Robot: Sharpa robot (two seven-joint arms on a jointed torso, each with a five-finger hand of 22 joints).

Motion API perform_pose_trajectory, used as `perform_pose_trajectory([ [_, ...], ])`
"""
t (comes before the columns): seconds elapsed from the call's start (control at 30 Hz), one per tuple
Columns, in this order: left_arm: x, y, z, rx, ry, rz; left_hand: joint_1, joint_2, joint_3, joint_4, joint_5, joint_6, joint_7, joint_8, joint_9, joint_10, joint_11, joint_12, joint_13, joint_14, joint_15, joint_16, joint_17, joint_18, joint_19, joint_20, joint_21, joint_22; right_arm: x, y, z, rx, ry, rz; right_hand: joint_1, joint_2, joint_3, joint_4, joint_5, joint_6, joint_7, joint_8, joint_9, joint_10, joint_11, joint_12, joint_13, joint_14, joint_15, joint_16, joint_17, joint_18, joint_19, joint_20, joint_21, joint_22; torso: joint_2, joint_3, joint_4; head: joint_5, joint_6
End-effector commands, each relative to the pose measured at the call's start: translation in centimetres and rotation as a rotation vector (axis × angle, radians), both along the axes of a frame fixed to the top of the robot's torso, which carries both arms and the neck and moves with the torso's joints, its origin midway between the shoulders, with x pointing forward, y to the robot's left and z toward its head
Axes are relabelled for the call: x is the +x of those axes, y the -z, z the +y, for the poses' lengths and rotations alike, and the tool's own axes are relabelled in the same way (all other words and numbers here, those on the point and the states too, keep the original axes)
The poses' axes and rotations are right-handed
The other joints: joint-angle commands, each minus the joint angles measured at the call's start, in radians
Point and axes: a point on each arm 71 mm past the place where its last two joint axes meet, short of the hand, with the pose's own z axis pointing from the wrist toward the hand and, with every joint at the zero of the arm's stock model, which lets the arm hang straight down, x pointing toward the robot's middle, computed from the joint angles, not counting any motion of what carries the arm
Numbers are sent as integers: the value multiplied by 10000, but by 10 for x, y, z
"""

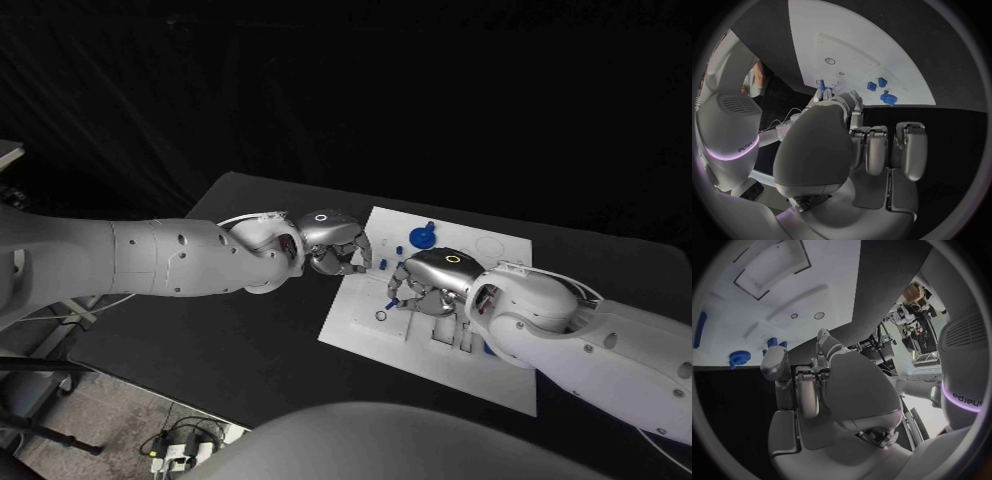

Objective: Assemble the parts on the task board

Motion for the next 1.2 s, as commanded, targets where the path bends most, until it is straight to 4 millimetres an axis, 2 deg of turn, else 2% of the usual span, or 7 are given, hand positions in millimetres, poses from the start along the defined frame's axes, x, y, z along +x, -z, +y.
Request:
perform_pose_trajectory([
  [0.03,0,1,-1,38,-19,179,-7,100,72,20,38,30,34,-66,-10,1057,69,24,2630,1054,88,25,2634,-75,1077,72,24,2633,-4,-8,0,-452,-633,-1338,25,-98,-50,2,59,-8,76,15,38,1052,42,25,1547,1043,98,35,2635,89,6,25,-7,1248,4,2,-7,14,-1],
  [0.17,0,2,-2,46,-4,202,-11,102,74,22,37,32,34,-66,-11,1057,71,24,2630,1054,89,25,2634,-75,1077,72,24,2633,-8,-16,0,-676,-1062,-2274,65,-135,-79,-19,322,-19,98,0,99,1052,69,25,1547,1043,128,35,2635,88,30,64,-9,1253,4,0,-8,-8,-1],
  [0.3,0,2,-3,47,21,220,-11,102,74,22,37,32,34,-66,-11,1057,71,24,2630,1054,89,25,2634,-75,1077,72,24,2633,-13,-19,2,-1055,-1492,-2999,52,-243,-143,-35,574,-51,40,-35,158,1052,19,25,1547,1043,106,35,2635,85,76,95,11,1267,6,3,6,-16,-1],
  [0.43,1,3,-4,64,23,252,-16,97,72,21,34,32,35,-66,-11,1057,72,24,2630,1054,90,25,2634,-75,1077,73,24,2633,-15,-19,2,-1448,-1645,-3572,-78,-379,-239,8,936,29,-48,-40,248,1052,-5,25,1547,1043,75,35,2635,72,152,138,47,1289,1,0,3,28,-1],
  [0.67,1,3,-4,80,22,278,-22,94,72,20,30,33,35,-66,-13,1057,73,24,2630,1054,91,25,2634,-75,1077,74,24,2633,-15,-15,4,-1799,-1582,-3939,-151,-506,-227,-40,1682,160,-23,-61,372,1052,18,25,1547,1043,95,35,2635,66,252,129,78,1318,5,2,10,34,-1],
  [0.8,1,3,-4,85,24,289,-16,87,72,13,26,35,32,-65,-13,1057,73,24,2630,1054,92,25,2634,-75,1077,75,24,2633,-17,-10,8,-1924,-1649,-4142,-151,-551,-206,-83,1854,229,-24,-47,423,1052,24,25,1547,1043,93,35,2635,55,318,113,132,1338,5,-1,7,47,-1],
  [1.2,1,3,-5,88,31,309,-16,87,72,13,26,35,32,-65,-13,1057,73,24,2630,1054,92,25,2634,-75,1077,75,24,2633,-17,6,13,-2251,-1564,-4322,-136,-595,-175,-135,1987,262,-21,-51,469,1052,28,25,1547,1043,90,35,2635,77,262,106,24,1309,-2,-1,4,80,-1],
])
